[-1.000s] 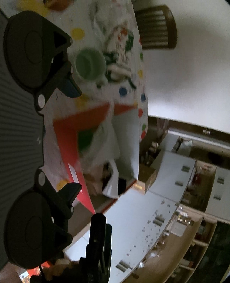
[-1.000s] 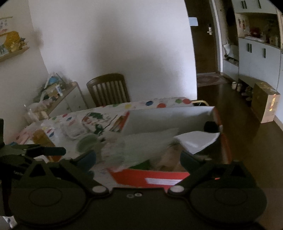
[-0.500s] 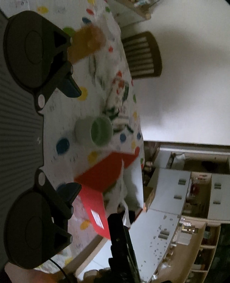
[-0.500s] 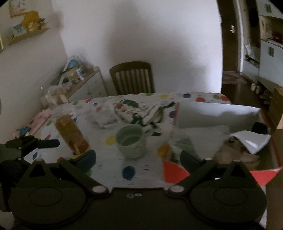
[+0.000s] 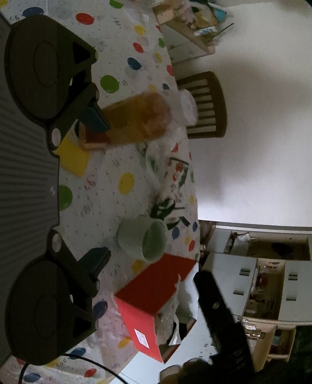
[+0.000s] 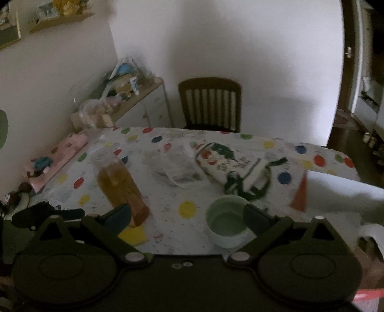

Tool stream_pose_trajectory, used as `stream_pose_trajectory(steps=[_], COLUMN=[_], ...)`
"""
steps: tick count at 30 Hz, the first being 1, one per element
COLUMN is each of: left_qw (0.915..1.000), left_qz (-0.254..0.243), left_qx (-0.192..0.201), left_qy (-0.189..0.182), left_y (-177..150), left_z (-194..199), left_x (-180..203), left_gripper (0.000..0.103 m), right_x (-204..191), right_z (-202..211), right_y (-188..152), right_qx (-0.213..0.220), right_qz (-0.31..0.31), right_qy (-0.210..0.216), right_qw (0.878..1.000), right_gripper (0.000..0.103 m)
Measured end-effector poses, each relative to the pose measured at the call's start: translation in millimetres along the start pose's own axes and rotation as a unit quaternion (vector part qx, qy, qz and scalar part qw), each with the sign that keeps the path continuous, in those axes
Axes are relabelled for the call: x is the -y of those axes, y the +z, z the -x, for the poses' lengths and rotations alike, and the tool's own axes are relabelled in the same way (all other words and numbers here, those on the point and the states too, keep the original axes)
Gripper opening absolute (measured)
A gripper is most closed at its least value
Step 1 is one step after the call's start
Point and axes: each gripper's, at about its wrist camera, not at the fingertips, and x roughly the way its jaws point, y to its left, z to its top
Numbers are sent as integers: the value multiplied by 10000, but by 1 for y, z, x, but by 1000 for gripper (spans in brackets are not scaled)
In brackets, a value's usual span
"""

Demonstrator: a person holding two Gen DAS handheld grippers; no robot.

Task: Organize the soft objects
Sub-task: 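Grasp the clear plastic bag with the right tool while the left tool approaches the yellow sponge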

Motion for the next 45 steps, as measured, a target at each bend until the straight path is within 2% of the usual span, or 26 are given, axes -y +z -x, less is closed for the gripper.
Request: stream_pose_trajectory(steps=[8, 16, 19, 26, 30, 33, 37, 39, 43, 45], left_qw=[9993, 9991, 9990, 9992, 9994, 9995, 9993, 9992, 9989, 9987], left_qz=[198, -16, 9, -16, 88, -16, -21, -5, -65, -99], left_qx=[-247, -318, -350, -311, -214, -181, -243, -266, -346, -372], left_qy=[186, 269, 264, 256, 274, 262, 268, 314, 304, 335], left_y=[-19, -33, -38, -48, -50, -52, -53, -54, -56, -59], left_z=[-26, -50, -57, -66, -67, -70, -76, -79, -85, -87], left_x=[-34, -43, -47, -51, -54, -52, -53, -54, -54, -53], left_gripper=[103, 102, 102, 101, 98, 92, 88, 80, 72, 64], right_x=[-12, -17, -23, -41, -38, -34, -33, -31, -29, -29], right_z=[-60, -143, -173, -235, -263, -282, -305, -314, -328, -333], right_y=[47, 94, 100, 109, 114, 117, 113, 109, 102, 98], right_qx=[-302, -507, -562, -749, -846, -904, -1047, -1085, -1221, -1274], right_qz=[207, 445, 578, 1052, 985, 917, 992, 1000, 938, 914], right_qy=[35, 75, 144, -65, -179, -232, -407, -470, -401, -417], right_qw=[9993, 9977, 9966, 9916, 9914, 9914, 9887, 9879, 9873, 9868], right_gripper=[90, 78, 77, 71, 56, 52, 49, 49, 49, 49])
